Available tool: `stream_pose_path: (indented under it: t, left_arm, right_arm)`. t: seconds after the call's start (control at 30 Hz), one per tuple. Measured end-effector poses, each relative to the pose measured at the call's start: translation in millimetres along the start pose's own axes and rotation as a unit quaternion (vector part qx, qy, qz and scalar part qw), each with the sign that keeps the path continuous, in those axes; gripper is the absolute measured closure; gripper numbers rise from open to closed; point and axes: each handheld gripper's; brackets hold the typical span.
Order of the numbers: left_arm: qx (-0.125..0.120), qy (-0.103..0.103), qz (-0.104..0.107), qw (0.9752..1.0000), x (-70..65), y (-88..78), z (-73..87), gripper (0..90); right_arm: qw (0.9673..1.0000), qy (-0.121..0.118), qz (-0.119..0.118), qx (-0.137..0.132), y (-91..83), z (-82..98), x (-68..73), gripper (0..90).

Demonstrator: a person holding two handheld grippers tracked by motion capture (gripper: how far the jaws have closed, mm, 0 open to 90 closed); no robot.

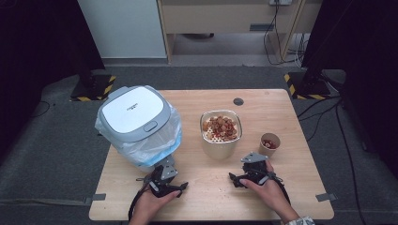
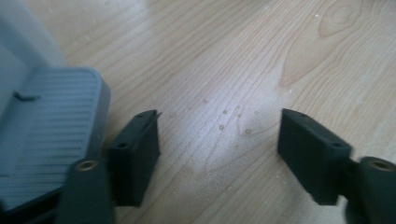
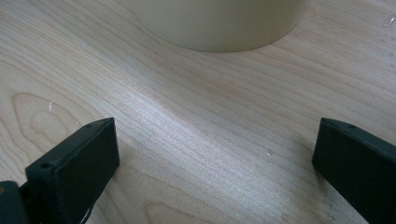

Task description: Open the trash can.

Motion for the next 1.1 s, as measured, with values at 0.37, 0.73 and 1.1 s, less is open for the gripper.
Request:
stream_pose_path:
  t: [0.37,0.73,1.1]
  left_arm:
    - [-0.04,0.002,-0.073,0.9965,9.0,-27.5,-7.5,72.2]
    - [-0.016,0.038,-0.123,0.9916,24.8,-19.9,-11.8,87.1]
    - [-0.009,0.003,-0.129,0.9915,27.3,-14.3,-4.6,88.6]
  right_arm:
    - [1.0,-0.004,-0.004,-0.001,-1.7,1.8,0.6,1.1]
    - [0.9999,-0.01,-0.009,-0.001,-2.0,2.1,0.1,1.0]
    - [0.9998,-0.013,-0.012,-0.001,-2.7,2.9,0.3,1.0]
Point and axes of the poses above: each handheld gripper's, and its own axes: y roughly forward along the jaws, z roughly out of its underside, x roughly to its left, and after that the axes turned 1 degree about z, right-handed
